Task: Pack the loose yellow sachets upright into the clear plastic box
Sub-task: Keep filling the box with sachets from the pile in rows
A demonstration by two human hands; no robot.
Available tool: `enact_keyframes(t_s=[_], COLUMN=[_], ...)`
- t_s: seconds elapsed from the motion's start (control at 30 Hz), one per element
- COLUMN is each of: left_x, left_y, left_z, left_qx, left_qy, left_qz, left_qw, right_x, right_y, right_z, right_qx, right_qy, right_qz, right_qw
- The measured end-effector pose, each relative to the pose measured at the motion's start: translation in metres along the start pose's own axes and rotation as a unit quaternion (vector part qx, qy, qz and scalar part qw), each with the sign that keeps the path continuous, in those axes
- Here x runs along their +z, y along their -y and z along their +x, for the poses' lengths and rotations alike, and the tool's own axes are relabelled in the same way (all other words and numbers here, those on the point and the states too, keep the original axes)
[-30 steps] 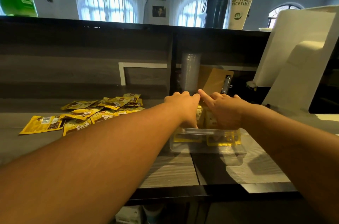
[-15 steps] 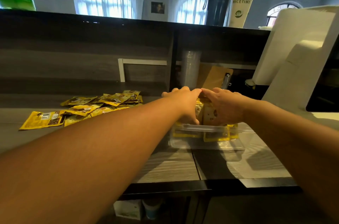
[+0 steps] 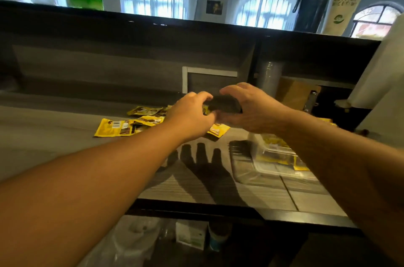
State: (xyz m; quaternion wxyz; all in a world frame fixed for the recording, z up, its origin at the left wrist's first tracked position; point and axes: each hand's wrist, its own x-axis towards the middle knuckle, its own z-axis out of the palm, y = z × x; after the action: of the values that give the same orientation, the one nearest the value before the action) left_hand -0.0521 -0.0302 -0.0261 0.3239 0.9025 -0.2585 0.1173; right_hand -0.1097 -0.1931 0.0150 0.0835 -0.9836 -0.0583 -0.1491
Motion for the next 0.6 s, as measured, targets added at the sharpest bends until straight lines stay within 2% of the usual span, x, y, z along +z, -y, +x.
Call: enact_keyframes(t_s=[0.1,0.2,0.3,0.4,0.47,0.53,0.6], left_x=[-0.01,-0.008,0.005,0.011,0.01,0.009,0.009], left_y=[0.044,0.078,0.092,0.097,0.098,0.098,0.098], left_z=[-0.011,-0.022,-0.033,-0.033,-0.031,-0.031,-0.033], left_qx=[-0.052,-0.069,-0.04,-0.036,-0.033,-0.013,0.013], left_qy=[-0.035,-0.051,0.007,0.054,0.04,0.017,-0.016], left_qz=[0.048,0.098,0.15,0.176,0.165,0.155,0.136], left_qw=[0.997,0.992,0.988,0.982,0.985,0.988,0.991], right_x=[0.033,0.067,0.104,0.121,0.121,0.117,0.114], right_y=[0.03,0.044,0.038,0.03,0.029,0.029,0.029], right_z=[0.016,0.03,0.034,0.027,0.025,0.023,0.02], right_qx=[-0.007,0.061,0.124,0.153,0.147,0.143,0.147], right_qy=[0.013,0.029,0.041,0.013,-0.022,-0.024,-0.022], right_qz=[0.017,0.041,-0.002,0.044,0.05,0.056,0.127], right_qw=[1.0,0.997,0.991,0.987,0.988,0.988,0.981])
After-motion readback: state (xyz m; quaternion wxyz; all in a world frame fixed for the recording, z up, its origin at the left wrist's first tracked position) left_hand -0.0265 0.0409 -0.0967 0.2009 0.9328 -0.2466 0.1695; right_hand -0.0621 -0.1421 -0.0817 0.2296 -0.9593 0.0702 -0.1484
